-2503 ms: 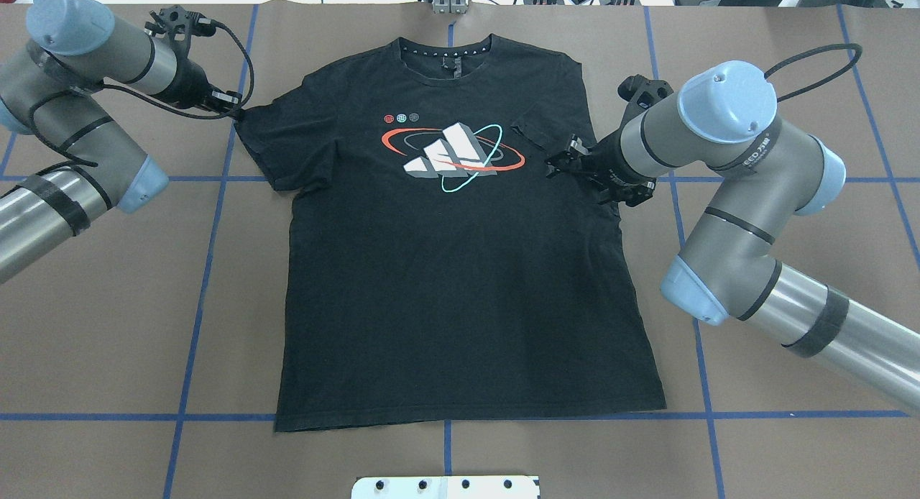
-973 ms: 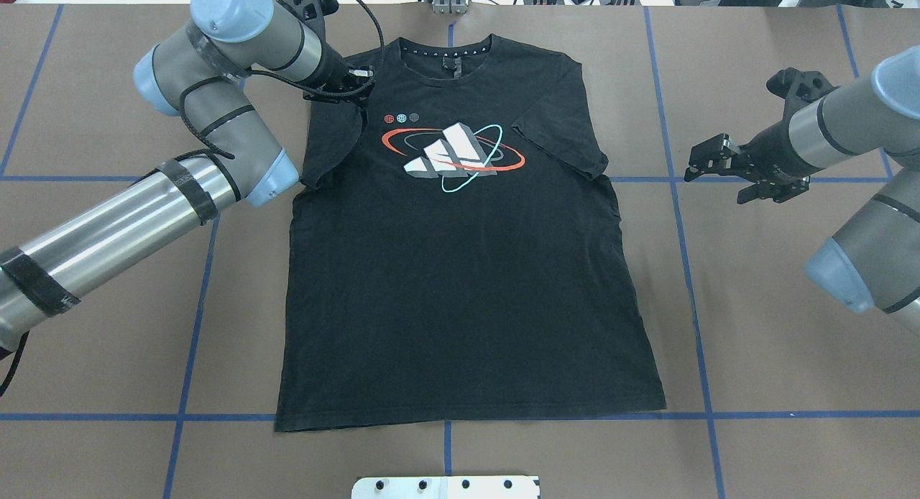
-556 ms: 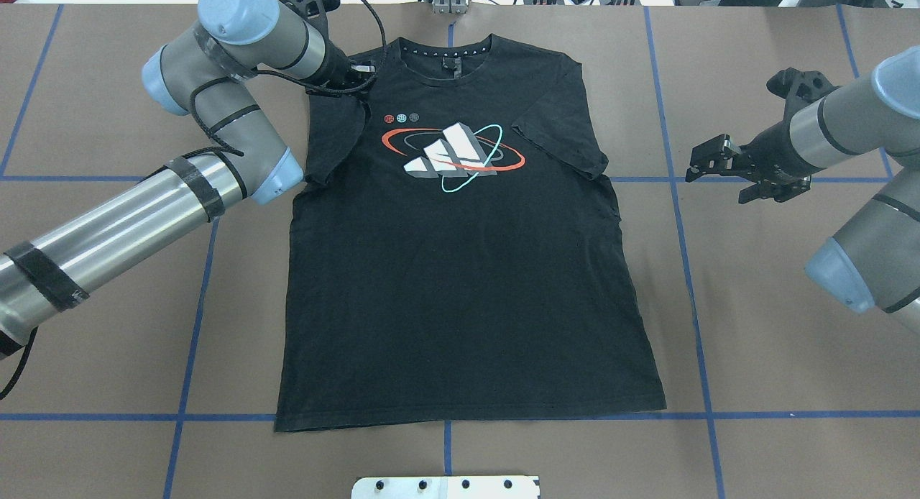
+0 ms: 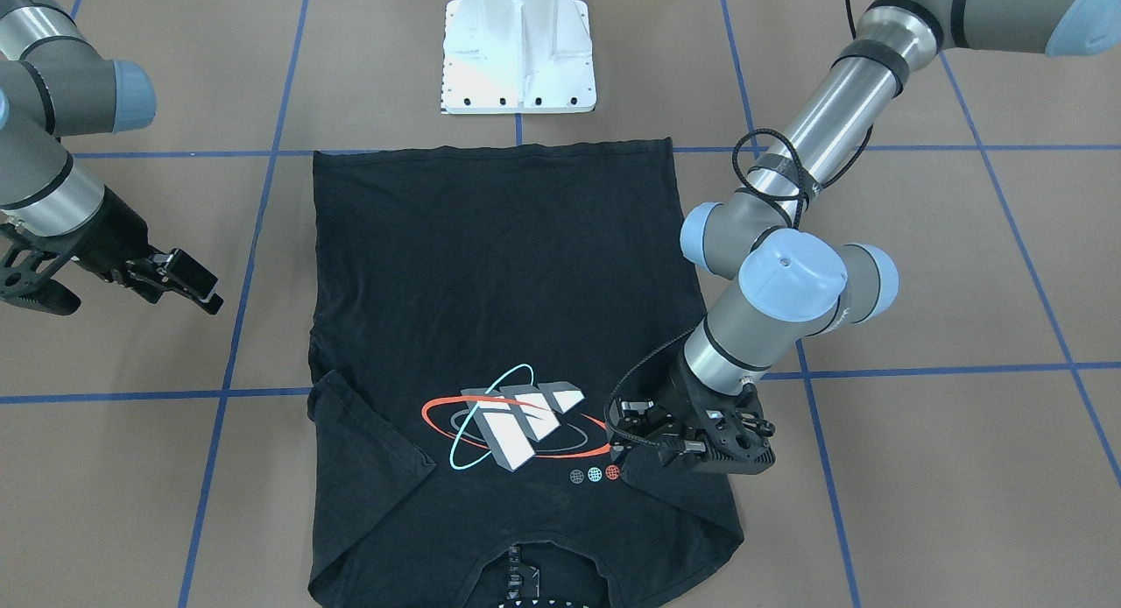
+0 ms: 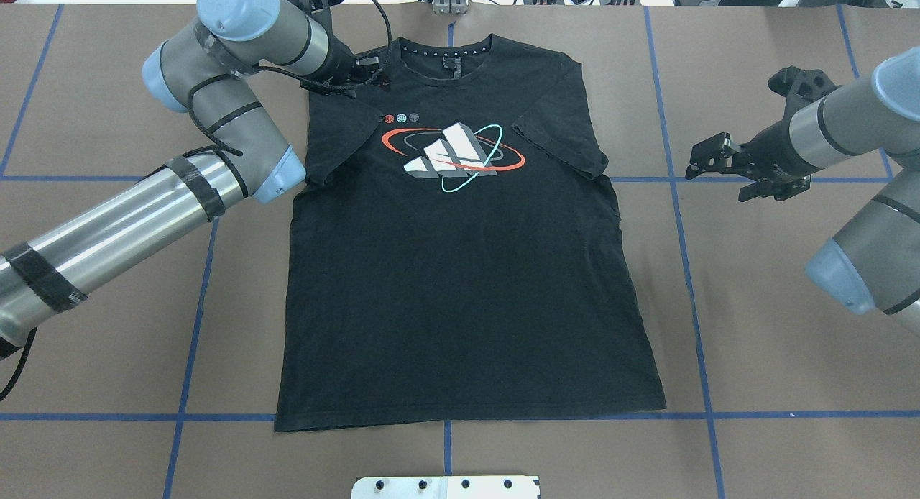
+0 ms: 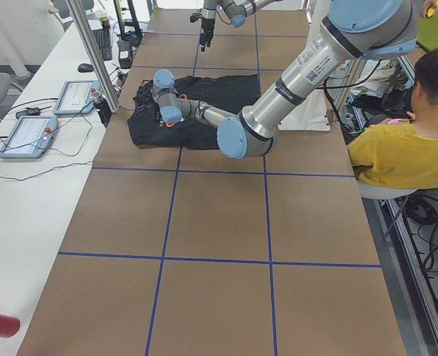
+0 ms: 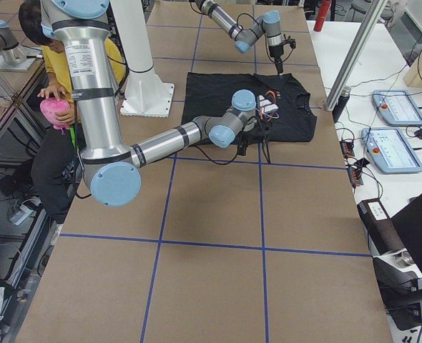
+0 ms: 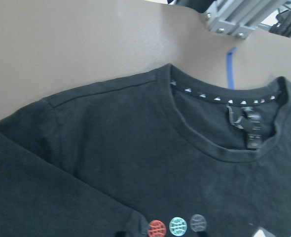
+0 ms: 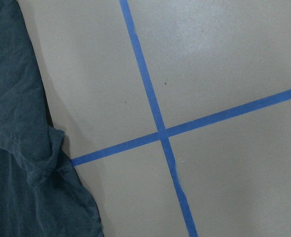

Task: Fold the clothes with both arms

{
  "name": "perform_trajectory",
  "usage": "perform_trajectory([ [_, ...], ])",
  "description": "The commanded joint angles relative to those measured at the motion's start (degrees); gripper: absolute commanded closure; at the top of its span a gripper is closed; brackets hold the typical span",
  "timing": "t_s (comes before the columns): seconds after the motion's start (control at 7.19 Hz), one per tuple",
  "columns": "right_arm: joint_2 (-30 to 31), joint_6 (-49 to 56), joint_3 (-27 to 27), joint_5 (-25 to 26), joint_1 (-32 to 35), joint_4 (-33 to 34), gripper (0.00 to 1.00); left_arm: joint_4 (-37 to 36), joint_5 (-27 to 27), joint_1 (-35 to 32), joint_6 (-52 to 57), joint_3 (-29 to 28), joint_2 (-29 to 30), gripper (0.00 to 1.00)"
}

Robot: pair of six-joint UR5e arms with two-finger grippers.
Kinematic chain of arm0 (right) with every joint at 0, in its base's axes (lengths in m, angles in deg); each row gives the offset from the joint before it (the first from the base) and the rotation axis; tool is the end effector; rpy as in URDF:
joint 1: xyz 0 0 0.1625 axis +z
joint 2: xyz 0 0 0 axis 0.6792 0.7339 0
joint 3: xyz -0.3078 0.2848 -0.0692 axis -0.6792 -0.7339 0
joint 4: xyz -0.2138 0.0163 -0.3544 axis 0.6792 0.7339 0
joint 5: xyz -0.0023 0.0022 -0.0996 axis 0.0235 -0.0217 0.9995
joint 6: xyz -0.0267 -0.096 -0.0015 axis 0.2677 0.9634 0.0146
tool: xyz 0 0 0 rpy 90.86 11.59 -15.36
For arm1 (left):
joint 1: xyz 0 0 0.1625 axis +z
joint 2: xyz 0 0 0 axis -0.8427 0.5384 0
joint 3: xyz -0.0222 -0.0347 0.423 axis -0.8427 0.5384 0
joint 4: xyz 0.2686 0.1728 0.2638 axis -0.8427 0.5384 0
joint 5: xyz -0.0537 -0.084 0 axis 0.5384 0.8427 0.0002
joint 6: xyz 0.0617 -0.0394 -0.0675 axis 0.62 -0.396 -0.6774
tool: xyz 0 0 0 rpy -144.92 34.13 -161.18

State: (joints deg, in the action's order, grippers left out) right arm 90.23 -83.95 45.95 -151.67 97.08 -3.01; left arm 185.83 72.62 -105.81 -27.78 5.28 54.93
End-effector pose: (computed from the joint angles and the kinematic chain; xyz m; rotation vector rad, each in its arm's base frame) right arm -0.2663 -0.5024 0.4291 -0.0061 -0.9780 0.3691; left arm 0.4757 -0.6721 0.2639 0.3319 1.1489 -0.1518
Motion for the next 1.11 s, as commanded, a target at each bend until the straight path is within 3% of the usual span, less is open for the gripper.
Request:
perform_trajectory([
  [0.0, 0.79, -12.22, 3.35, 1.79, -3.28, -0.09, 0.0, -0.45, 4.93, 0.05, -2.28, 10.79, -7.04, 0.15],
  [0.28, 7.0, -25.79, 12.99, 12.38, -14.16, 0.08, 0.01, -0.45, 6.38, 0.14, -2.56, 25.19, -19.67, 0.15],
  [0.56, 12.29, -34.43, 17.07, 22.22, -24.97, 0.08, 0.01, -0.53, 6.3, 0.23, -2.74, 31.74, -24.29, 0.13],
  [0.97, 15.82, -38.59, 18.23, 28.06, -33.96, -0.09, 0.03, -0.45, 6.12, 0.4, -5.54, 41.76, -29.84, 0.12],
])
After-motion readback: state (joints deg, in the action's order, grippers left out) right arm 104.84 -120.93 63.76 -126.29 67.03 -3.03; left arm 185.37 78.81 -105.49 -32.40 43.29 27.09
